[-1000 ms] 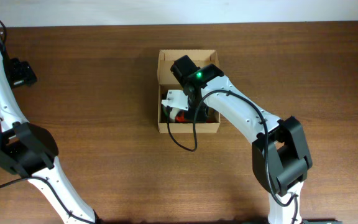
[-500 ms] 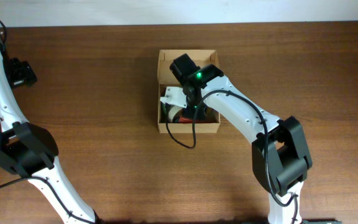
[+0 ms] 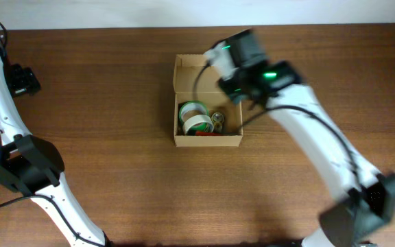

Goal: Pack container
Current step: 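Move the right gripper out of the box to the blue pen, then grasp the blue pen with the right gripper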

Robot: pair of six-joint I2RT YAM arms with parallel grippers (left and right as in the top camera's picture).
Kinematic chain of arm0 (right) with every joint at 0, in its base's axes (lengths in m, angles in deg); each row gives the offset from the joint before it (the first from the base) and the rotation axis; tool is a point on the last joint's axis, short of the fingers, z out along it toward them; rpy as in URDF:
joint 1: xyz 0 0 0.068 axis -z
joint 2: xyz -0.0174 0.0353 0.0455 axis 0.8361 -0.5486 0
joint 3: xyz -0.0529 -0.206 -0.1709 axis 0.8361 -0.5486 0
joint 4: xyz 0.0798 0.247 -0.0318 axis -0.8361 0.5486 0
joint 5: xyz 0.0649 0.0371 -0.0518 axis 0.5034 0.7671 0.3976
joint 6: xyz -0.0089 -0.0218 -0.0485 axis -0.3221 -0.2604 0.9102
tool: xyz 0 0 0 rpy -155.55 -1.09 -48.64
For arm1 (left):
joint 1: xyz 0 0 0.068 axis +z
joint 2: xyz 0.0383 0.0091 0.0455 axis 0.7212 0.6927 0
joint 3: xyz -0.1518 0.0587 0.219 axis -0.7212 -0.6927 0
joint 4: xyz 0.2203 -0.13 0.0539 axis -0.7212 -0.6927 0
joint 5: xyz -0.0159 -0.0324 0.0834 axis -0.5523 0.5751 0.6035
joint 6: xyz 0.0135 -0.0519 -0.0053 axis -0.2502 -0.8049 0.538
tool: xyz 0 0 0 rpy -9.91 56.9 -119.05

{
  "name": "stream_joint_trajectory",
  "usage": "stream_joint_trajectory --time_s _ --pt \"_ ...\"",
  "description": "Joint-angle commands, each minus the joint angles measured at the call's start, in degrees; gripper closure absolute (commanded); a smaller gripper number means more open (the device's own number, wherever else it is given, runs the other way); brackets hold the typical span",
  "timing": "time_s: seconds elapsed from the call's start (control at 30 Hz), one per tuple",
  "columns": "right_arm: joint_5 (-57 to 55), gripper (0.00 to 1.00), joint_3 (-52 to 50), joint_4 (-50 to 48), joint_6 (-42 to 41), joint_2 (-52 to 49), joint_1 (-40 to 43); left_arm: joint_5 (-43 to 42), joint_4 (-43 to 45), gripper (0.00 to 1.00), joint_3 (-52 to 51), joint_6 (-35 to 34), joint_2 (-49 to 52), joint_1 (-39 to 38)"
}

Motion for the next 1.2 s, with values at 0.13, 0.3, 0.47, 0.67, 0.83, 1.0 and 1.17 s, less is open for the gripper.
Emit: stream_joint_trajectory --time_s 0.13,0.3,0.47,0.67,0.83,1.0,1.17 --pt "2.03 0.63 -0.09 10.82 -12.44 6.91 13.14 0.35 -0.04 0.00 -0.28 0.68 -0.83 0.15" --pt "5.49 0.78 -5.09 14.93 -12.66 6.73 23.74 0.35 -0.04 0.00 -0.28 0.68 -0.83 0.15" --pt "4.79 0.81 -16.50 9.57 -12.96 6.73 32.37 0.35 -0.04 0.00 -0.28 0.68 -0.83 0.15" --pt "5.27 0.82 -29.42 -3.04 -2.01 6.51 40.09 0.35 -0.04 0.00 -0.28 0.68 -0.83 0.15" --pt "5.25 0.79 -35.30 -10.95 4.00 6.38 42.47 0.35 -0.04 0.00 -0.28 0.68 -0.83 0.15" --pt "5.03 0.68 -39.74 -16.59 7.63 5.70 43.50 0.35 -0.04 0.00 -0.28 0.68 -0.83 0.15" --pt "5.29 0.68 -41.40 -18.36 7.58 2.40 43.89 0.35 -0.04 0.00 -0.28 0.68 -0.83 0.15"
